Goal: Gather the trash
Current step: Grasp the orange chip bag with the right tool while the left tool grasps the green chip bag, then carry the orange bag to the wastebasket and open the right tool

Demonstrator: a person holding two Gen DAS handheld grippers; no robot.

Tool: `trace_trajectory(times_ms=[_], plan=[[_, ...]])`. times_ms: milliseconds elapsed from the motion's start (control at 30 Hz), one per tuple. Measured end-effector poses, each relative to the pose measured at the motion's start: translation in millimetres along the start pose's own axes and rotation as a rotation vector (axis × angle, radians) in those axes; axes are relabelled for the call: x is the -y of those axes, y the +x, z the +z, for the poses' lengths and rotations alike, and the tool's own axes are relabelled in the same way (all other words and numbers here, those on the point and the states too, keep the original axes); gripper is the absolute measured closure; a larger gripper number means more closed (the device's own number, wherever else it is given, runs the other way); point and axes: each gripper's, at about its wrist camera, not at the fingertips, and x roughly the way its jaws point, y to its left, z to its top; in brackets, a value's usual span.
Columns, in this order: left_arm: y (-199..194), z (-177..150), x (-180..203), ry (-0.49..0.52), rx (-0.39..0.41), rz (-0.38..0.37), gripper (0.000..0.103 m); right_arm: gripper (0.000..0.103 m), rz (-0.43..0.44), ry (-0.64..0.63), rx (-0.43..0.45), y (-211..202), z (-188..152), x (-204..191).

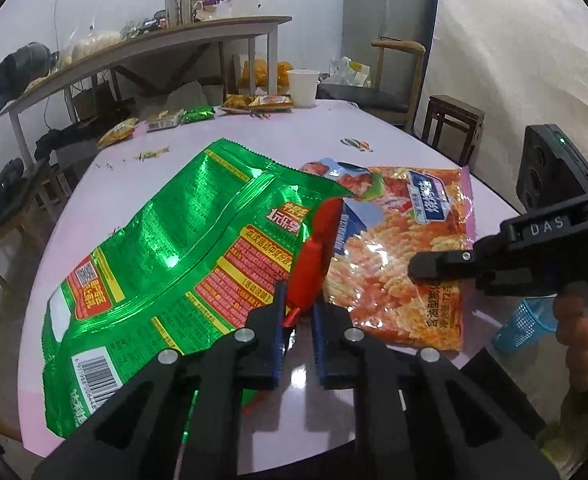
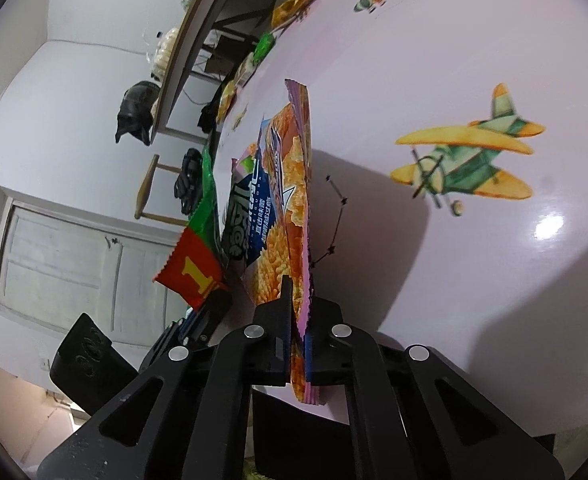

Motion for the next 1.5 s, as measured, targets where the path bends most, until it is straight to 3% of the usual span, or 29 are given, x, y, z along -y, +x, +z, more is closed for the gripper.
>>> trace_trajectory(times_ms=[900, 1500], plan=[[-8, 27, 47, 0.081, 0.057, -0.002, 0.093, 0.101, 0.015, 0.085, 0.182, -71, -4, 38], [-36, 44, 114, 0.21, 0.129, -0.029, 0.093, 0.101, 0.091, 0.145, 0.314, -127, -17, 63]])
